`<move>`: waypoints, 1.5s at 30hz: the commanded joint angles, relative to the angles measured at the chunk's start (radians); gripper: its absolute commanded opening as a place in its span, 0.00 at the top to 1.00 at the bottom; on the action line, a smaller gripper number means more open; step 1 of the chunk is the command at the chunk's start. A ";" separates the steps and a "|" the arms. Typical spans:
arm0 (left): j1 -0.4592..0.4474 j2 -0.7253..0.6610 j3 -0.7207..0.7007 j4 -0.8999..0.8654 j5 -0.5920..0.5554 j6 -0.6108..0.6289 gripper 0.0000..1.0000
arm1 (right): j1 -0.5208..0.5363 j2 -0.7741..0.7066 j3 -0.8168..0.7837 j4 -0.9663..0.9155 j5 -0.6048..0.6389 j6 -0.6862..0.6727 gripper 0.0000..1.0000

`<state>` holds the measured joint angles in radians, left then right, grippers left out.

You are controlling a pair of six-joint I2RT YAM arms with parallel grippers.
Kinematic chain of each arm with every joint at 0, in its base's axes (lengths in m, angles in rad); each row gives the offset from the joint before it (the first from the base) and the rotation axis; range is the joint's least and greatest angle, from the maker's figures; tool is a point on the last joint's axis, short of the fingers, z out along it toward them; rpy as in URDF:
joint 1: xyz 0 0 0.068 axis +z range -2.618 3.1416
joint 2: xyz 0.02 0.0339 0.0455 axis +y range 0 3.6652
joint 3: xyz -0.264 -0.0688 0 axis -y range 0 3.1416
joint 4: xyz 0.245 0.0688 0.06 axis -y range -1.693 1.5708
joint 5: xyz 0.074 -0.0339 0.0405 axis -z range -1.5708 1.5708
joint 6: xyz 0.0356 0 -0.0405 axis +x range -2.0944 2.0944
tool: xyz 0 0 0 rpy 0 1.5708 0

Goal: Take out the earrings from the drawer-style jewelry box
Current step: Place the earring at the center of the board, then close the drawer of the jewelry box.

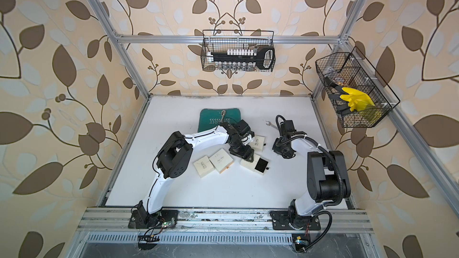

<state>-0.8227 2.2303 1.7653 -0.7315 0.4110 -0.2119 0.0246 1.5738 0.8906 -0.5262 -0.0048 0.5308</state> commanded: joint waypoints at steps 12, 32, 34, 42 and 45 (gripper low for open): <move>0.008 -0.038 -0.007 -0.008 0.038 0.027 0.22 | 0.001 -0.261 -0.169 -0.080 -0.014 0.011 0.73; 0.008 -0.062 -0.043 0.038 0.158 0.048 0.18 | 0.070 -0.312 -0.321 0.003 -0.324 -0.027 0.72; 0.008 -0.063 -0.044 0.038 0.160 0.048 0.18 | 0.083 -0.303 -0.319 0.008 -0.325 -0.029 0.72; 0.008 -0.054 -0.039 0.025 0.118 0.044 0.15 | 0.091 -0.302 -0.320 0.006 -0.305 -0.033 0.72; 0.007 -0.052 -0.039 0.026 0.112 0.042 0.14 | 0.089 -0.302 -0.320 0.003 -0.292 -0.032 0.72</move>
<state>-0.8169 2.2250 1.7287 -0.6960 0.5419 -0.1841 0.1104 1.2655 0.5636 -0.5259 -0.2962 0.5117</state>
